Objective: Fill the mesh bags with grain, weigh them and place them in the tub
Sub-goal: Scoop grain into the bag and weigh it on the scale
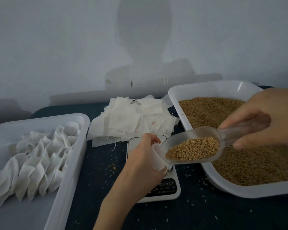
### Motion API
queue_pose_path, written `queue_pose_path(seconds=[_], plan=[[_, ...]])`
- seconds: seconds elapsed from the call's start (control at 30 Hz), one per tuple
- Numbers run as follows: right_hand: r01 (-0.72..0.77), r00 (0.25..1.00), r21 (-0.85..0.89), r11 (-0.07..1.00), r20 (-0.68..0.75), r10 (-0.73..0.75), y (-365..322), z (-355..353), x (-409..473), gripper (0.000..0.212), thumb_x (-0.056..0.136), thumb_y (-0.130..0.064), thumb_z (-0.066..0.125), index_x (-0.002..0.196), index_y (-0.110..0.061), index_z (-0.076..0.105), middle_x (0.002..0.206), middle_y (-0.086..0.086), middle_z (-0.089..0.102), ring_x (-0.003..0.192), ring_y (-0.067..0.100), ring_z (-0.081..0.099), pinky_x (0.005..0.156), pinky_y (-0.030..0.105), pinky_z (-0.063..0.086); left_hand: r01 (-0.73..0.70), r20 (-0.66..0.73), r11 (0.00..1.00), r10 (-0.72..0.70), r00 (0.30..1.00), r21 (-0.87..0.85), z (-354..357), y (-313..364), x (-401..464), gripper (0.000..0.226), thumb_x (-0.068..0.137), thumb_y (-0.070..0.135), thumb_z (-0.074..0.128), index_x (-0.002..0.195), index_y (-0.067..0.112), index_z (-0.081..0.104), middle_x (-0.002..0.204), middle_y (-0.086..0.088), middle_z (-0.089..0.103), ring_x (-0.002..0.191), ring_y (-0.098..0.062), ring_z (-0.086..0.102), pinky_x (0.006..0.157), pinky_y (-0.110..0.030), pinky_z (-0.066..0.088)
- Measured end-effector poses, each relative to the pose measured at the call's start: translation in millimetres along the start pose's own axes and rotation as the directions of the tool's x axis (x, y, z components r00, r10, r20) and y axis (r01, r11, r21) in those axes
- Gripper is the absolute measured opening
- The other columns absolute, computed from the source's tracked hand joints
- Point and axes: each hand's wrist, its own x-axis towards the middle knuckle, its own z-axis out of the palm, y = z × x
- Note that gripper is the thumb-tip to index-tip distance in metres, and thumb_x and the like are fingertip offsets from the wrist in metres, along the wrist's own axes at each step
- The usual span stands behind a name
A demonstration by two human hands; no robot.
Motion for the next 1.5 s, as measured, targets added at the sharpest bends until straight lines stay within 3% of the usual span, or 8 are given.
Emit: queue_pose_path(seconds=[0.07,0.1,0.17,0.37,0.63,0.9,1.17,1.5], plan=[[0.019,0.991,-0.153,0.988,-0.126,-0.039,-1.5,4.9,13.0,0.049,0.045,-0.080,0.042,0.093,-0.081,0.043,0.078,-0.053,0.053,0.078,-0.032,0.048,0.054,0.005,0.041,0.010,0.020,1.000,-0.009,1.000,-0.013,2.0,0.5,-0.6,0.048,0.077,0.013,0.070,0.096,0.041,0.036,0.085,0.011,0.054,0.075,0.013,0.051,0.056,-0.011,0.042],[0.061,0.984,-0.083,0.995,-0.160,-0.073,-4.3,3.7,16.5,0.051,0.044,-0.080,0.042,0.095,-0.081,0.042,0.080,-0.053,0.053,0.081,-0.031,0.048,0.057,0.007,0.039,0.015,0.023,1.000,-0.014,1.000,-0.018,2.8,0.6,-1.2,0.047,0.078,0.012,0.069,0.095,0.041,0.036,0.084,0.010,0.054,0.072,0.013,0.052,0.055,-0.011,0.042],[0.031,0.999,-0.082,0.996,-0.019,-0.033,-16.5,-9.5,13.5,0.055,0.042,-0.082,0.041,0.097,-0.081,0.040,0.083,-0.053,0.053,0.084,-0.031,0.048,0.065,0.010,0.037,0.020,0.016,1.000,-0.020,1.000,-0.021,3.9,0.3,-1.7,0.047,0.079,0.011,0.068,0.094,0.041,0.035,0.082,0.009,0.054,0.070,0.014,0.052,0.053,-0.013,0.043],[0.057,0.994,-0.129,0.990,-0.085,-0.069,-7.6,-12.2,24.6,0.055,0.039,-0.083,0.039,0.095,-0.082,0.039,0.081,-0.049,0.056,0.079,-0.024,0.054,0.064,0.012,0.043,0.068,0.015,0.997,-0.068,0.998,-0.029,4.5,-4.4,1.4,0.051,0.081,0.011,0.069,0.102,0.039,0.032,0.097,0.014,0.054,0.076,-0.002,0.056,0.058,-0.012,0.046],[0.056,0.996,-0.159,0.986,-0.064,-0.067,-5.0,-16.2,27.1,0.056,0.039,-0.086,0.038,0.094,-0.079,0.046,0.080,-0.041,0.062,0.073,-0.011,0.062,0.072,0.023,0.053,0.077,-0.002,0.995,-0.077,0.997,-0.063,7.4,-10.6,1.3,0.053,0.079,0.005,0.067,0.096,0.042,0.034,0.095,0.011,0.057,0.075,0.014,0.053,0.055,-0.008,0.042],[0.055,0.997,-0.157,0.986,-0.047,-0.063,-4.5,-17.0,28.6,0.054,0.039,-0.085,0.039,0.093,-0.081,0.043,0.082,-0.045,0.060,0.080,-0.019,0.057,0.070,0.017,0.047,0.068,-0.010,0.993,-0.069,0.998,-0.101,8.5,-10.6,0.3,0.052,0.079,0.001,0.065,0.097,0.039,0.036,0.091,0.013,0.056,0.069,0.013,0.054,0.052,-0.009,0.042],[0.047,0.998,-0.128,0.991,-0.043,-0.053,-0.9,-18.1,28.7,0.055,0.040,-0.087,0.042,0.094,-0.076,0.050,0.083,-0.035,0.066,0.073,-0.004,0.066,0.076,0.031,0.057,0.066,-0.036,0.988,-0.072,0.997,-0.142,8.2,-8.6,-1.9,0.050,0.079,0.000,0.065,0.097,0.038,0.038,0.090,0.013,0.056,0.071,0.012,0.054,0.053,-0.010,0.043],[0.068,0.996,-0.165,0.984,-0.045,-0.076,-9.1,-20.6,26.8,0.054,0.041,-0.082,0.041,0.095,-0.079,0.044,0.080,-0.046,0.059,0.077,-0.019,0.058,0.064,0.012,0.043,0.067,-0.057,0.984,-0.077,0.995,-0.164,8.4,-8.9,-2.2,0.050,0.079,0.002,0.067,0.098,0.038,0.039,0.081,0.006,0.058,0.067,0.008,0.055,0.052,-0.012,0.044]])
